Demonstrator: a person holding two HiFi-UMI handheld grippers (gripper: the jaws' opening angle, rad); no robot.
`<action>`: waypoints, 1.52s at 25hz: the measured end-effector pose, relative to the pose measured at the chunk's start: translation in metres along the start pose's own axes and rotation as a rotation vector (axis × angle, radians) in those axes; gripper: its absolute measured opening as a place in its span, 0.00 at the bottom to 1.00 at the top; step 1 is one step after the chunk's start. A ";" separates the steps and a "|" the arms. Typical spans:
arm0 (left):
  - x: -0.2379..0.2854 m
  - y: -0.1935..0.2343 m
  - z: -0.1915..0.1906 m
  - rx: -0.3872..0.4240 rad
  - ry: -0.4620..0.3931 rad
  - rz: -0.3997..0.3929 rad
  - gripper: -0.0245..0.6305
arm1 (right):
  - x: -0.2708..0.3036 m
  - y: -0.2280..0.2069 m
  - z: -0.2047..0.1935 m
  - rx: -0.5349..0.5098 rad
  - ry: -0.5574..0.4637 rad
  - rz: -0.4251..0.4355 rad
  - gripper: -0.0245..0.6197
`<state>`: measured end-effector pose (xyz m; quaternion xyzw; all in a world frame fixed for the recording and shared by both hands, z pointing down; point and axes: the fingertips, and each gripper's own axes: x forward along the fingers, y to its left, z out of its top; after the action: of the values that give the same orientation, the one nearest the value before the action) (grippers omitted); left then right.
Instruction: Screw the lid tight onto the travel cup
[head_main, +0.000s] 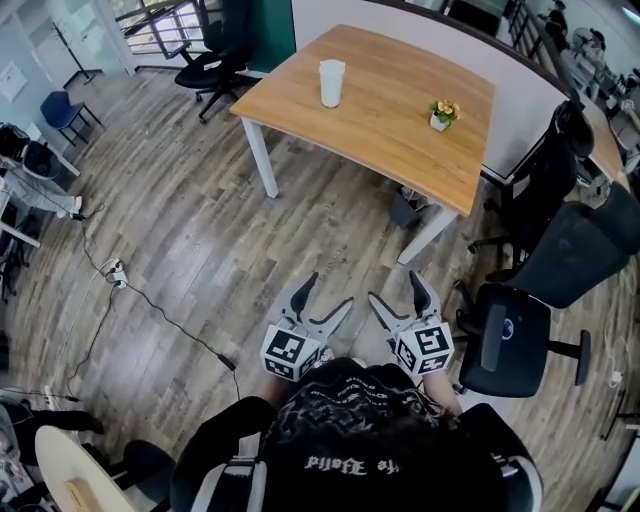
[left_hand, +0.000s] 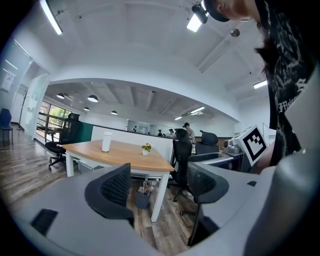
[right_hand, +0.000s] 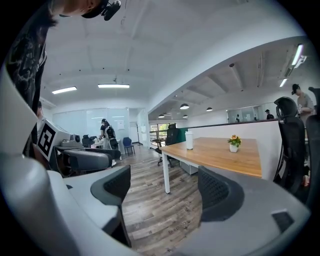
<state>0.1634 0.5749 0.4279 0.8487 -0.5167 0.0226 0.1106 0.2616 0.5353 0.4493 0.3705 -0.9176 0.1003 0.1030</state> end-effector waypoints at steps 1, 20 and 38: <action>0.000 0.003 0.000 -0.003 -0.003 -0.007 0.58 | 0.002 0.000 0.000 0.003 -0.002 -0.005 0.68; 0.051 0.067 0.012 -0.041 0.004 -0.042 0.58 | 0.084 -0.032 0.004 0.015 0.054 0.022 0.69; 0.223 0.172 0.060 -0.154 -0.059 0.185 0.58 | 0.234 -0.181 0.050 -0.053 0.134 0.184 0.68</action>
<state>0.1110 0.2923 0.4317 0.7866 -0.5961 -0.0322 0.1576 0.2178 0.2404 0.4823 0.2745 -0.9411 0.1097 0.1640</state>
